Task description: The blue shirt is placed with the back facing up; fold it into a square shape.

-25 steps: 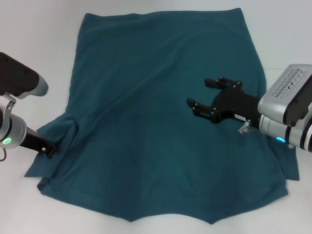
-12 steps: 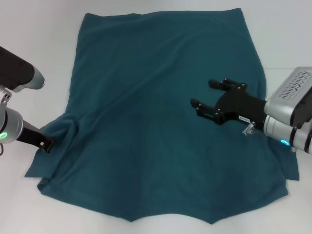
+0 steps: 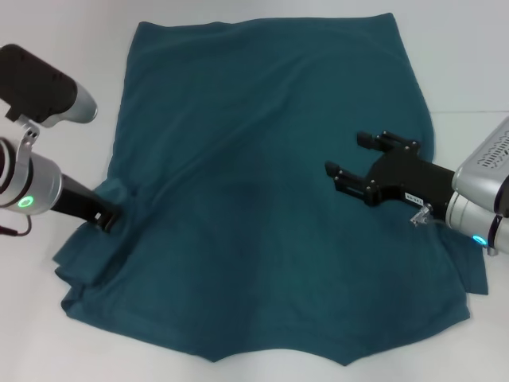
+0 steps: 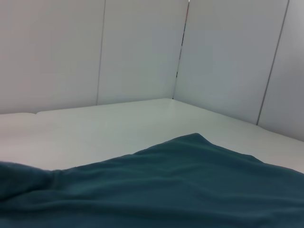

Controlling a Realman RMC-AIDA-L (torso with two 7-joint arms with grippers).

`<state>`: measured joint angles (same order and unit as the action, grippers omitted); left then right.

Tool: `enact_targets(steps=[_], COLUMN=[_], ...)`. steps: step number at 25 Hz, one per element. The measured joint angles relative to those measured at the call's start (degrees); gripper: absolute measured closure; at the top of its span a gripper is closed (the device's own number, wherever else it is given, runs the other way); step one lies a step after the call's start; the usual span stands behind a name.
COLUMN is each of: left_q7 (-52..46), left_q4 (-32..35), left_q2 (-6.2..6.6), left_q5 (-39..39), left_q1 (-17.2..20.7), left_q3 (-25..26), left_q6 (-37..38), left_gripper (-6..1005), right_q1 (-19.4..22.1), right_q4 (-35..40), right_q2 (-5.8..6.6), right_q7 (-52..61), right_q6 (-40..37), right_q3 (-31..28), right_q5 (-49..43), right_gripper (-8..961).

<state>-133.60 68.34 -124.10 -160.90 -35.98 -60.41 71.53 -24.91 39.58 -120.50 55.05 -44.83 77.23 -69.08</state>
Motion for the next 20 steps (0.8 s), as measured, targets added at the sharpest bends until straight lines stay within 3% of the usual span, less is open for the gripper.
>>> enact_targets(steps=[9,20], left_q7=[-2.05,-3.03], left_q4=[2.06,2.82], left_q2=[-0.23,-0.27], left_q5=[2.75,6.83], left_q1=[-1.25,-2.33], left_q3=[-4.99,-7.13], left_q6=[1.05,2.38], left_gripper=[948,947], right_q1=[3.31,4.92], right_q4=[1.64,2.20], right_q2=[0.00,0.00], right_q7=[-0.10,-0.12], right_q6=[-1.72,-2.62], right_q3=[-0.09,-0.10], right_q5=[1.45,1.50], right_gripper=[206,208])
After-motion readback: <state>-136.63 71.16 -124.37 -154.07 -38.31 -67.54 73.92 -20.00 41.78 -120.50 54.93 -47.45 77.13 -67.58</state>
